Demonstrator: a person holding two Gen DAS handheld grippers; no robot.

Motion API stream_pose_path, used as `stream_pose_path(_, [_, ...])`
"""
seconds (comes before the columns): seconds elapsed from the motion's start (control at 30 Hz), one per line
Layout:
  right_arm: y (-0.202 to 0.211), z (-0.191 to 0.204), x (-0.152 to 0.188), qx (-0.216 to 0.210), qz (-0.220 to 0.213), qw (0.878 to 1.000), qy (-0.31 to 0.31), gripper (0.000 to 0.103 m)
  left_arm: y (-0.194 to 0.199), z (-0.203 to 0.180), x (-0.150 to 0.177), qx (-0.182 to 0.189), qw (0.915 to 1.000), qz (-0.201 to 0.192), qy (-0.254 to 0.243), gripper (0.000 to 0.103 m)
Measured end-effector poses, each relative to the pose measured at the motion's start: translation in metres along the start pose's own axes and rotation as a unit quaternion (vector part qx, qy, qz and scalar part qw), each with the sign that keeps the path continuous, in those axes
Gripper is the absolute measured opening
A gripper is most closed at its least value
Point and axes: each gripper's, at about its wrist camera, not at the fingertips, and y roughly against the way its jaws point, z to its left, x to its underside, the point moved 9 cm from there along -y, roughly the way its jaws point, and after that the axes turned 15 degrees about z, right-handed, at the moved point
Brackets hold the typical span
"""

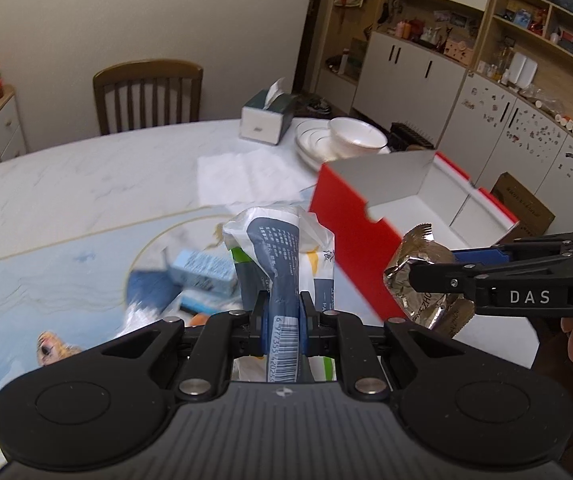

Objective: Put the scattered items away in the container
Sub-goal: 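Carry both held packets over the red-and-white box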

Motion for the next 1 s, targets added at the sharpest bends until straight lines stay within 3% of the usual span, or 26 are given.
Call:
stream_pose_path(0.43, [0.023, -0.076, -0.021, 0.028, -0.031, 0.999, -0.016, 0.042, -0.014, -0.072, -0.049, 0.006, 0.9986, -0.025, -0.047, 0.013])
stream_pose_path(1.0, [0.014, -0.169, -0.047, 0.076, -0.037, 0.996, -0.024, 0.042, -0.069, -0.153, -0.108, 0.025, 0.9951, -0.009, -0.095, 0.013])
